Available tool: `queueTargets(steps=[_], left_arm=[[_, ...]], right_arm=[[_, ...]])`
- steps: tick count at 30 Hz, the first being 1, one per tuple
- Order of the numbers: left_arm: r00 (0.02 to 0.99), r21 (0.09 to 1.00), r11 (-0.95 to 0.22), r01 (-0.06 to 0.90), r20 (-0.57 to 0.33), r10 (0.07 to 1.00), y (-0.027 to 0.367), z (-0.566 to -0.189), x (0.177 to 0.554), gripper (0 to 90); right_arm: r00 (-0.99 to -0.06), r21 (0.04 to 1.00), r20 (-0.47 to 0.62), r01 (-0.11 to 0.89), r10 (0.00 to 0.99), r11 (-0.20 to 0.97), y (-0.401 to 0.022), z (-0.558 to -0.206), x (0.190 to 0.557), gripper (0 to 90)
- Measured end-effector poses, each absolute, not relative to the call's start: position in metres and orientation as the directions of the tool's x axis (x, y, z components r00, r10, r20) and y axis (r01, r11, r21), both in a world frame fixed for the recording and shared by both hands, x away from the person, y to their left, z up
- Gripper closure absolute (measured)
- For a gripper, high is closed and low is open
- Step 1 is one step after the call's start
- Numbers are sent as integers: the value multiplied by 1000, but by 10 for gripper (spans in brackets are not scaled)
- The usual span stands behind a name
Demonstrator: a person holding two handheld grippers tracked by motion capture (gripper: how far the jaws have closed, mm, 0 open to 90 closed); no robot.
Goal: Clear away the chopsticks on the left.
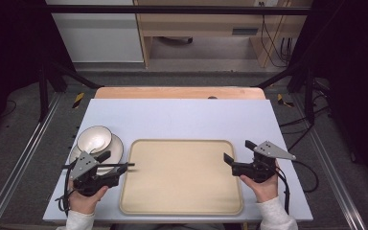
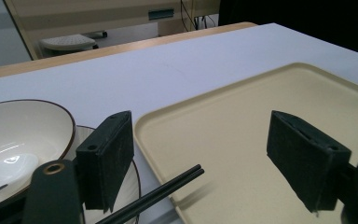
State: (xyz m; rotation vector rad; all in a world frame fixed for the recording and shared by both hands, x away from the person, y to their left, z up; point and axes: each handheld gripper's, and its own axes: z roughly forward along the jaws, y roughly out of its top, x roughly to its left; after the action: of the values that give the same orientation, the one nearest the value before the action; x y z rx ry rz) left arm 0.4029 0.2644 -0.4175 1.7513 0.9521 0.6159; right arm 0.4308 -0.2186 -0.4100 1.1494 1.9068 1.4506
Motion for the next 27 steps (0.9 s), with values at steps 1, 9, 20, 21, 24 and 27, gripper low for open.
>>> queueTargets(steps=[1, 9, 20, 21, 24, 27], left_arm=[[559, 931, -182, 315, -27, 829, 264, -418, 403, 231], [578, 926, -204, 319, -19, 816, 275, -419, 394, 231], [598, 908, -252, 336, 1, 801, 282, -425, 385, 230], [599, 907, -253, 336, 1, 801, 283, -426, 384, 230], [597, 903, -259, 343, 3, 802, 288, -428, 382, 230], [593, 895, -276, 351, 15, 805, 292, -431, 381, 230]], right_arm=[[-532, 939, 113, 333, 839, 85, -219, -410, 431, 58], [-522, 936, 127, 344, 844, 72, -220, -409, 431, 62], [-528, 937, 117, 339, 841, 83, -218, -409, 431, 63], [-530, 937, 115, 339, 840, 86, -217, -409, 430, 62], [-534, 935, 113, 342, 838, 92, -216, -409, 430, 62], [-534, 934, 116, 346, 838, 92, -216, -409, 430, 62]])
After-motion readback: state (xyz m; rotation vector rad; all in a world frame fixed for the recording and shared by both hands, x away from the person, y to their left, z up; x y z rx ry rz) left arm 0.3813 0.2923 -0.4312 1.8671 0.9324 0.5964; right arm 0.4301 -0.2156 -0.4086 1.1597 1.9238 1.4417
